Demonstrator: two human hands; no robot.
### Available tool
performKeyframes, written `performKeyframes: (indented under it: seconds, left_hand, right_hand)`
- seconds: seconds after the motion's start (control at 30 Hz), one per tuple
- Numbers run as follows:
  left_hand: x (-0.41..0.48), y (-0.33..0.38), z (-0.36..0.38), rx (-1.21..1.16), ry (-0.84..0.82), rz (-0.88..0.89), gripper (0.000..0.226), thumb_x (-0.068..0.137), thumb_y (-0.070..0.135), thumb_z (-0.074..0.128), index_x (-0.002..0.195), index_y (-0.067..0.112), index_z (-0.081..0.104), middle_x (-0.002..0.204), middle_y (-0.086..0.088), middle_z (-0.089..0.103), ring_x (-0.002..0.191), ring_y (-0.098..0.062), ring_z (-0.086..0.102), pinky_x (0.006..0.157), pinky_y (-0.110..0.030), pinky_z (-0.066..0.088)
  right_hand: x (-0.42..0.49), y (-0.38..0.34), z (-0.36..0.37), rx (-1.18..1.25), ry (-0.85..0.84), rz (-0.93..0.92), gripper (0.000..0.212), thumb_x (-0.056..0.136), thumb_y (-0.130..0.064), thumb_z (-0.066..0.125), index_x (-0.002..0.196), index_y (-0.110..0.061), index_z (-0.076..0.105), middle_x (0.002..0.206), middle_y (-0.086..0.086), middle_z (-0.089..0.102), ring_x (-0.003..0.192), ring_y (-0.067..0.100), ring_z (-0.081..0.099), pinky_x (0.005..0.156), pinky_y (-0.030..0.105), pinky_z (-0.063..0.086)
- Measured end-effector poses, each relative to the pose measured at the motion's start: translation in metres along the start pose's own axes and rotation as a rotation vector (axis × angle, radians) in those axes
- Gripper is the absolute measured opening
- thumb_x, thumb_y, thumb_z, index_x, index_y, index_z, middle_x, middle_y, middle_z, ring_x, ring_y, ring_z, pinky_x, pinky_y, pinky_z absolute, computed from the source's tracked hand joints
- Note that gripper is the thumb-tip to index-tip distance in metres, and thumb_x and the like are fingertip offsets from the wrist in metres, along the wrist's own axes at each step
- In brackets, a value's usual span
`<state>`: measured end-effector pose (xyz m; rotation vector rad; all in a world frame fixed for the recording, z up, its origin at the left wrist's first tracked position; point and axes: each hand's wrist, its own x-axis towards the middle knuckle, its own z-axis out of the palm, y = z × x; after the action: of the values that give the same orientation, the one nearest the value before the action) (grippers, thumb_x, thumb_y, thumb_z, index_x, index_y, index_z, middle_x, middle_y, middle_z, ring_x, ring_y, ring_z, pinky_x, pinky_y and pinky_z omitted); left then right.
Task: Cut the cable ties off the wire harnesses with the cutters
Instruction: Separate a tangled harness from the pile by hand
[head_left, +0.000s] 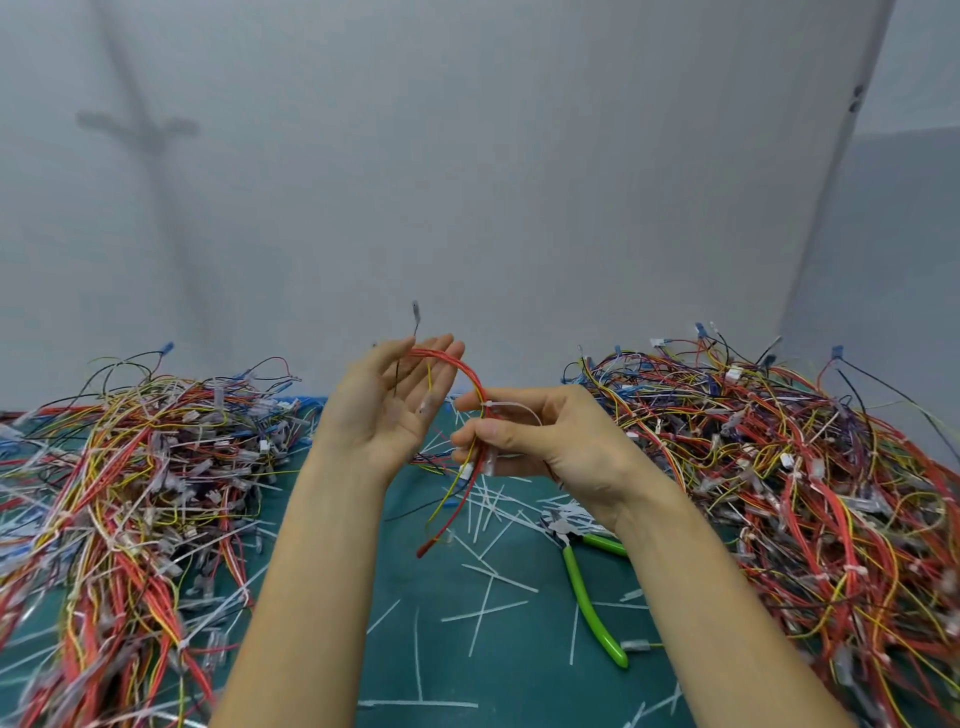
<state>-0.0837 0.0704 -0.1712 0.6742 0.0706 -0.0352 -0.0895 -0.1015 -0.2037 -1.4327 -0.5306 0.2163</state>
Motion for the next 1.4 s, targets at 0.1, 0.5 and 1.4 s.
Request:
performKeyframes:
  seconds: [0.1, 0.5, 1.4]
  left_hand:
    - [0.000, 0.006, -0.008, -0.257, -0.010, -0.081, 0.034, 0.099, 0.024, 0.050, 0.101, -0.010, 0.054, 0.093, -0.027, 0.071, 0.069, -0.027, 0.074, 0.075, -0.022, 0.059]
    - [0.009, -0.003, -0.019, 0.557, -0.116, 0.153, 0.027, 0.105, 0.002, 0.032, 0.123, 0.005, 0.052, 0.106, -0.015, 0.073, 0.090, -0.025, 0.074, 0.073, -0.032, 0.061]
    - [0.003, -0.012, -0.021, 1.656, -0.572, -0.127, 0.061, 0.092, -0.002, 0.059, 0.143, 0.029, 0.045, 0.139, 0.008, 0.055, 0.121, -0.010, 0.058, 0.104, -0.032, 0.047]
  right_hand:
    - [-0.002, -0.002, -0.002, -0.058, -0.038, 0.021, 0.018, 0.088, -0.005, 0.069, 0.101, -0.014, 0.076, 0.092, 0.012, 0.077, 0.085, 0.019, 0.074, 0.076, 0.029, 0.060]
    - [-0.007, -0.008, 0.001, -0.494, -0.084, 0.194, 0.069, 0.089, -0.001, 0.061, 0.148, -0.026, 0.035, 0.143, -0.007, 0.048, 0.122, 0.010, 0.055, 0.103, 0.033, 0.047]
    - [0.003, -0.012, -0.008, -0.206, 0.403, 0.022, 0.024, 0.096, -0.011, 0.056, 0.095, -0.024, 0.076, 0.092, -0.007, 0.076, 0.100, 0.013, 0.066, 0.085, 0.033, 0.050]
